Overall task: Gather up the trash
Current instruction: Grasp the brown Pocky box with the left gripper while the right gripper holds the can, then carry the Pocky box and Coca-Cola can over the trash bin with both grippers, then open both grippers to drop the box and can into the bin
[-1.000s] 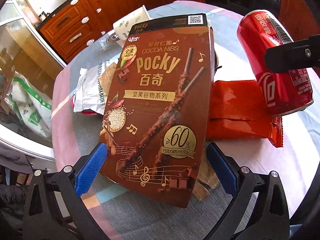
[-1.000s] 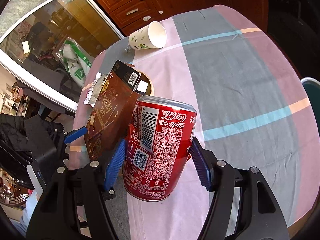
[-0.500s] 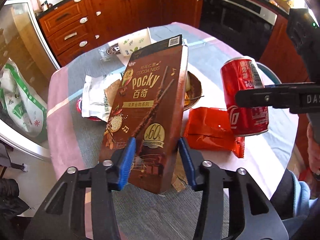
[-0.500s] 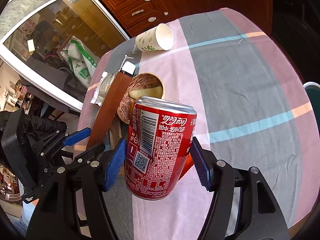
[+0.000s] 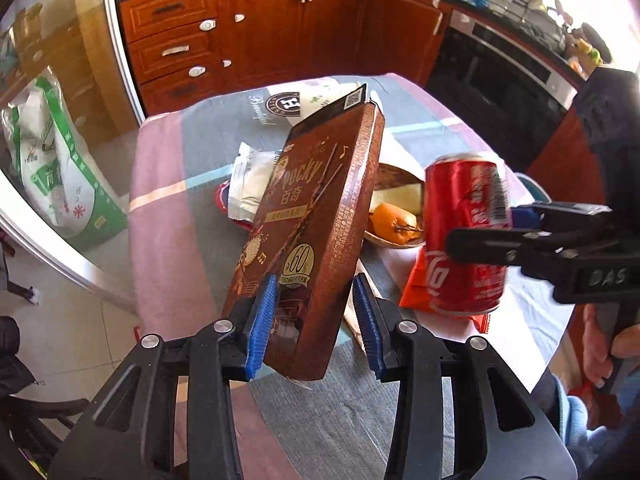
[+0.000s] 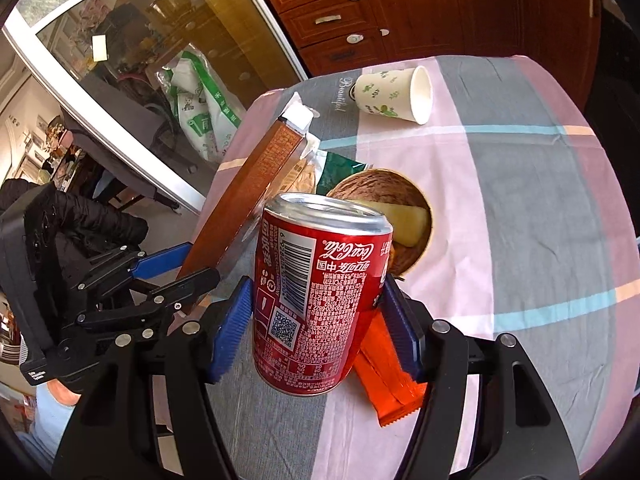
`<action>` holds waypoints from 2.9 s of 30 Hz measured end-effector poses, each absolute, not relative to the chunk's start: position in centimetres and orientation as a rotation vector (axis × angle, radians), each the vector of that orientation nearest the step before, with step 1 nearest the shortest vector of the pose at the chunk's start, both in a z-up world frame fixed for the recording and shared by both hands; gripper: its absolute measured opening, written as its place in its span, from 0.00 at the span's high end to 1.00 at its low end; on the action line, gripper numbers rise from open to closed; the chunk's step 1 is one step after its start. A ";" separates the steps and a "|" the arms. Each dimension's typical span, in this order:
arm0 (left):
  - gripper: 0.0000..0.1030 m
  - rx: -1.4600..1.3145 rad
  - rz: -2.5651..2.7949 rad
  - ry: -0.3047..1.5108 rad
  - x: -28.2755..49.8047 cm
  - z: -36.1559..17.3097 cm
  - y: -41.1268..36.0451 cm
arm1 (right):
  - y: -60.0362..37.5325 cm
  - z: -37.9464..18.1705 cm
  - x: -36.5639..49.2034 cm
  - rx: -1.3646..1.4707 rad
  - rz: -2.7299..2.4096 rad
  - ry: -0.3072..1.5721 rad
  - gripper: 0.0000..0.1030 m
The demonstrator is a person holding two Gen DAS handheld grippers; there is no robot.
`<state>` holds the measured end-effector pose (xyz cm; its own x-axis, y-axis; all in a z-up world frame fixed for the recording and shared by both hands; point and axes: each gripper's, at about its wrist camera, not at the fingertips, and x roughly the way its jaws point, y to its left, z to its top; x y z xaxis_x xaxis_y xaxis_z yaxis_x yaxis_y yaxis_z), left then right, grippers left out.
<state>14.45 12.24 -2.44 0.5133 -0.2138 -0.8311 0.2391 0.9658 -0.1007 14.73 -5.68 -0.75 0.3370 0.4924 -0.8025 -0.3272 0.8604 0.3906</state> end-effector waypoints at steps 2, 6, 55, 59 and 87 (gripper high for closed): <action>0.61 0.013 -0.272 0.993 14.6 -2.2 13.1 | -4.6 -1.4 15.4 0.168 0.552 1.133 0.41; 0.61 -0.012 -0.279 0.990 15.2 -1.8 14.8 | -2.1 -1.8 16.2 0.143 0.575 1.156 0.41; 0.77 0.088 -0.674 0.974 15.2 4.3 -15.5 | -34.2 5.3 8.7 0.504 0.178 0.832 0.41; 0.77 0.157 -0.732 1.020 14.9 3.4 -22.6 | -41.3 3.8 6.5 0.575 0.064 0.801 0.41; 0.40 0.192 -0.665 1.324 20.0 -6.8 -35.8 | -53.7 -8.8 8.2 0.760 -0.030 0.978 0.41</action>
